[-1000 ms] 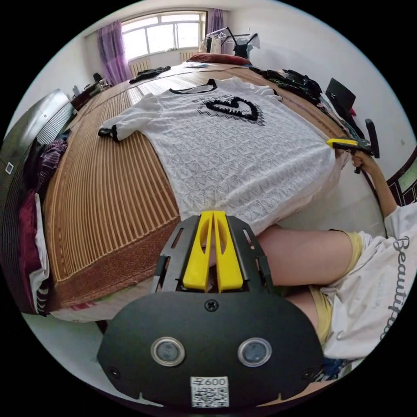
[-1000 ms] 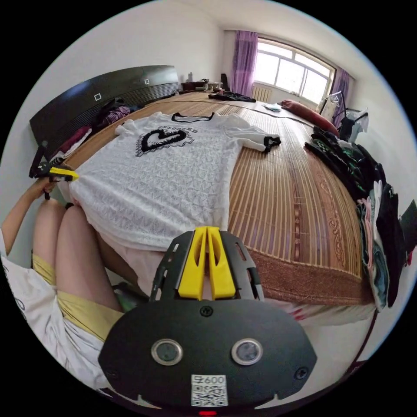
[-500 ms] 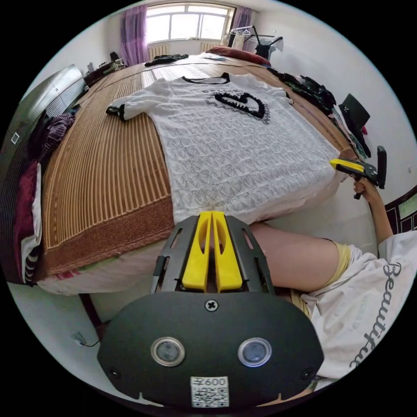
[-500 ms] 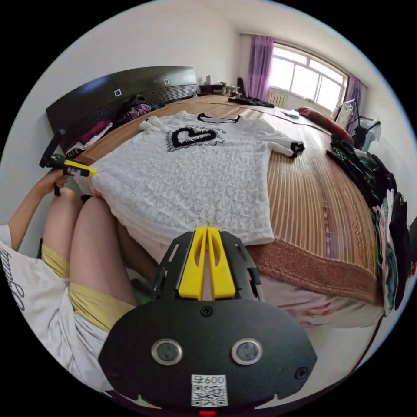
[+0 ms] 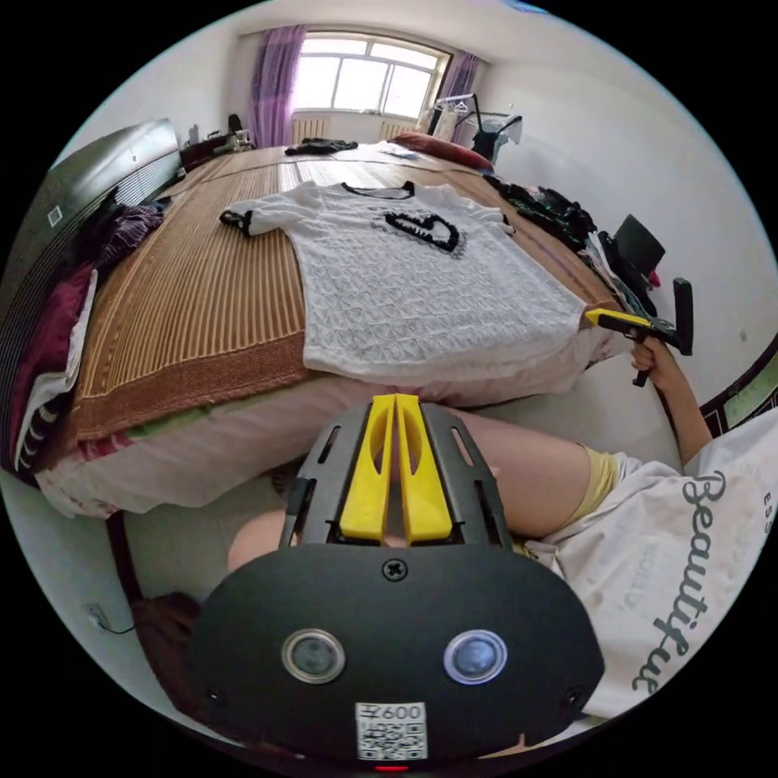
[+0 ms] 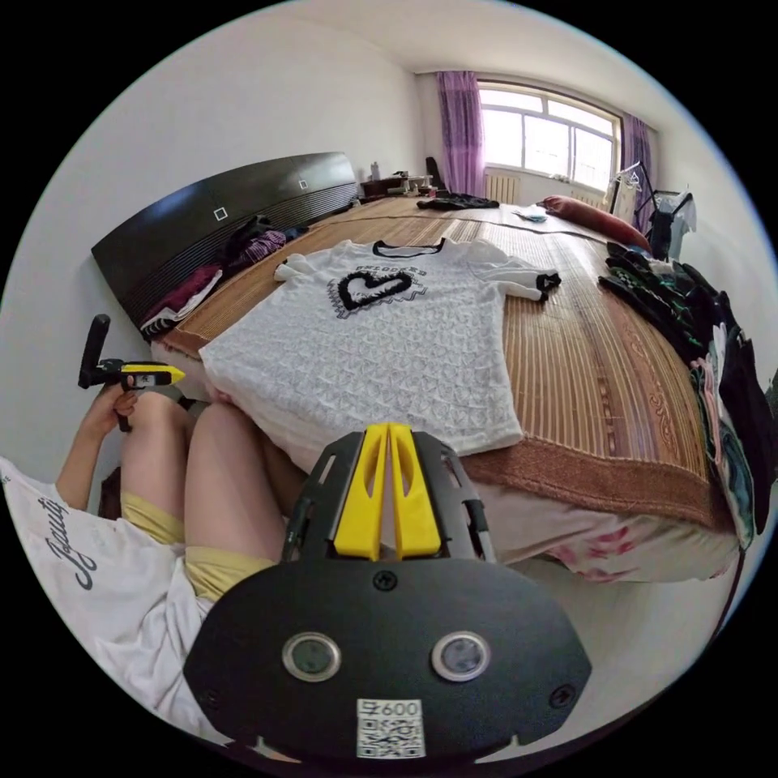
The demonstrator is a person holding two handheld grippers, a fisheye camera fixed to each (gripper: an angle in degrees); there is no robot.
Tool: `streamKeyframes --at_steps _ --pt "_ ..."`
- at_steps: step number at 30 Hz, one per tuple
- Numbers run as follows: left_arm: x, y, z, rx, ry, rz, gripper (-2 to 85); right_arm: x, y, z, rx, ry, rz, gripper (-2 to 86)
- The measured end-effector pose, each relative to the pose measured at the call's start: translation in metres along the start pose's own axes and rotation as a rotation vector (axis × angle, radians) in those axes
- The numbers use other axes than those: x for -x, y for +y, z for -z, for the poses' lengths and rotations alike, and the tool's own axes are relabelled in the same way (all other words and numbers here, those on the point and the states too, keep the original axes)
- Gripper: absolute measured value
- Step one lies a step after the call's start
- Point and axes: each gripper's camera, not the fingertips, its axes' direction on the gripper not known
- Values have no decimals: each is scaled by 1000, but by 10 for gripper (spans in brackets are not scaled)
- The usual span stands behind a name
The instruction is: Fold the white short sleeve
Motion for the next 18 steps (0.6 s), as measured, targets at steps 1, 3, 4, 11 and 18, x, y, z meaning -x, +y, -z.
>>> streamKeyframes --at_steps 1,3,4,11,18 --pt "8 5 12 -49 -27 42 3 6 -8 -7 2 -19 20 -8" --pt "21 10 36 -168 -35 103 3 16 -19 -18 2 -51 52 -8" --pt "29 10 53 -281 -8 108 3 23 -26 -25 -9 -79 78 -8" --pt "65 -21 101 -805 -93 169 3 52 -49 -71 -104 -205 172 -6" --pt "157 -179 2 -641 -264 151 3 84 -170 -181 -165 -359 309 34"
